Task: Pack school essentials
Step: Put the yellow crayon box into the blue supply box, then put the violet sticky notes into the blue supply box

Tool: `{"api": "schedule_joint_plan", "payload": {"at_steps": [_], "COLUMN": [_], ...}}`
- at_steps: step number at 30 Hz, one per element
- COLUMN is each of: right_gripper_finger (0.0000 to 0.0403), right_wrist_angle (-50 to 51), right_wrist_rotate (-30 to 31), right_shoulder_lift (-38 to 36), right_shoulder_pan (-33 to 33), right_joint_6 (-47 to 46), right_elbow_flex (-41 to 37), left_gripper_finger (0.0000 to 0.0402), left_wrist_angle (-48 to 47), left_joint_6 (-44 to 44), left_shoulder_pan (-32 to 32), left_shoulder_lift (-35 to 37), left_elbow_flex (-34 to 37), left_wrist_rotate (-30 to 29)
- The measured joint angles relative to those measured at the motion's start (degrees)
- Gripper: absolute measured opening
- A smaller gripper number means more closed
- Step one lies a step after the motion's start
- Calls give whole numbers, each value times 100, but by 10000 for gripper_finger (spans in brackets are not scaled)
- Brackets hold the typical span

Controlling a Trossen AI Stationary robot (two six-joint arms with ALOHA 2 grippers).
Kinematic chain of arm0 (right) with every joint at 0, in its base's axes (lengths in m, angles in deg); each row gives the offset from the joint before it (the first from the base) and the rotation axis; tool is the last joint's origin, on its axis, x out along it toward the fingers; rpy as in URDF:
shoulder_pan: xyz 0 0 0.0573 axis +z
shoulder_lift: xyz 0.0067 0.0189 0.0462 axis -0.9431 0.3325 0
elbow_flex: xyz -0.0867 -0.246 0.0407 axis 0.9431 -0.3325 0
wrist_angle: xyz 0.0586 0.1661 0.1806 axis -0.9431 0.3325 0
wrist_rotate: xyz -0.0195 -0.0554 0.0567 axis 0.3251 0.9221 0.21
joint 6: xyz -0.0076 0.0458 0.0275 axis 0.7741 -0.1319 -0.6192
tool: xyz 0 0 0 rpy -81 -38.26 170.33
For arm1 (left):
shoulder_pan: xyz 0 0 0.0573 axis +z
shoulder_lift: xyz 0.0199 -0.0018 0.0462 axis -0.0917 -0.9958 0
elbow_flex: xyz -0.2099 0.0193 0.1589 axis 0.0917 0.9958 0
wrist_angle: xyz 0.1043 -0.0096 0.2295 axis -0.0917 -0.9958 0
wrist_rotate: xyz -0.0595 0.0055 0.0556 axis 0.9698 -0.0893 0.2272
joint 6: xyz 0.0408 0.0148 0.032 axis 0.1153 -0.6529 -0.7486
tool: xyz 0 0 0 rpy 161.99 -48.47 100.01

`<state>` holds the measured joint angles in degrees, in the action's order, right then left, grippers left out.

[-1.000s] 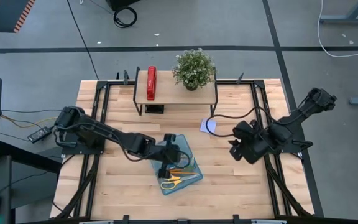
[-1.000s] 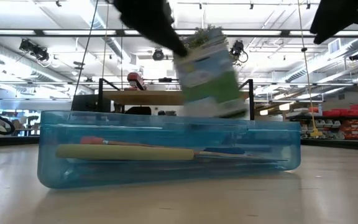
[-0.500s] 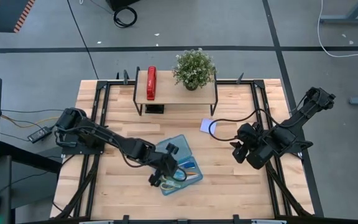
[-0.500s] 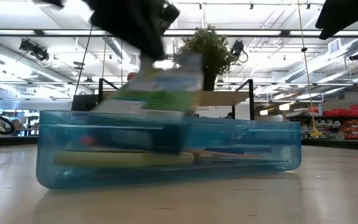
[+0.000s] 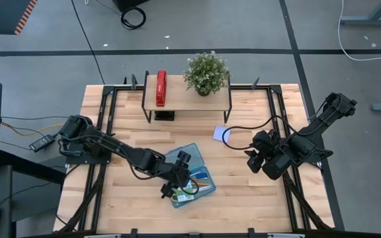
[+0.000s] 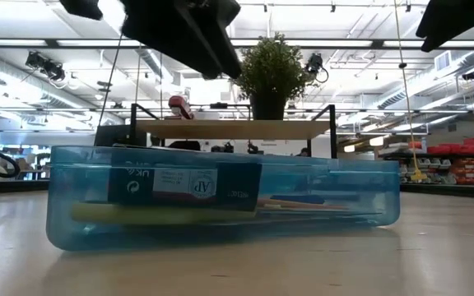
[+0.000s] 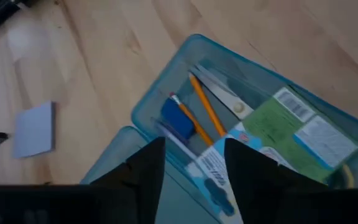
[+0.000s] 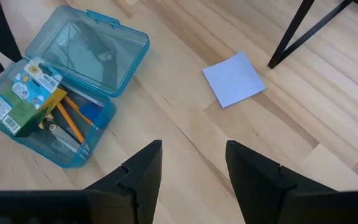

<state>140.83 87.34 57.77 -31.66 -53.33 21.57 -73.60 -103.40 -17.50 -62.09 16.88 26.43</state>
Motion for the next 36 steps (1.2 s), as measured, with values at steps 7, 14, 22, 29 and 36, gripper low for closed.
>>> {"api": "schedule_joint_plan", "payload": {"at_steps": [7, 14, 22, 29, 36], "right_gripper_finger": [186, 186, 186, 186, 186], "right_wrist_angle": [-2, -6, -8, -15, -28], "right_wrist_rotate": [-1, 317, 534, 494, 466], "right_shoulder_lift": [0, 0, 2, 2, 2], "right_shoulder_pan": [0, 0, -4, -2, -2], "right_joint_6": [39, 223, 240, 213, 203], "right_elbow_flex": [0, 0, 0, 0, 0], "left_gripper_finger": [187, 167, 128, 87, 54], "left_wrist_angle": [-935, -1626, -1583, -1384, -718], "left_joint_6": [1614, 2998, 3259, 3131, 3083], "left_shoulder_pan": [-231, -383, -225, 18, 260], "left_shoulder_lift": [139, 80, -325, -788, -890], "left_elbow_flex": [-223, -358, -358, -354, -350], "left_wrist_rotate": [100, 1568, 2542, 2805, 2818]}}
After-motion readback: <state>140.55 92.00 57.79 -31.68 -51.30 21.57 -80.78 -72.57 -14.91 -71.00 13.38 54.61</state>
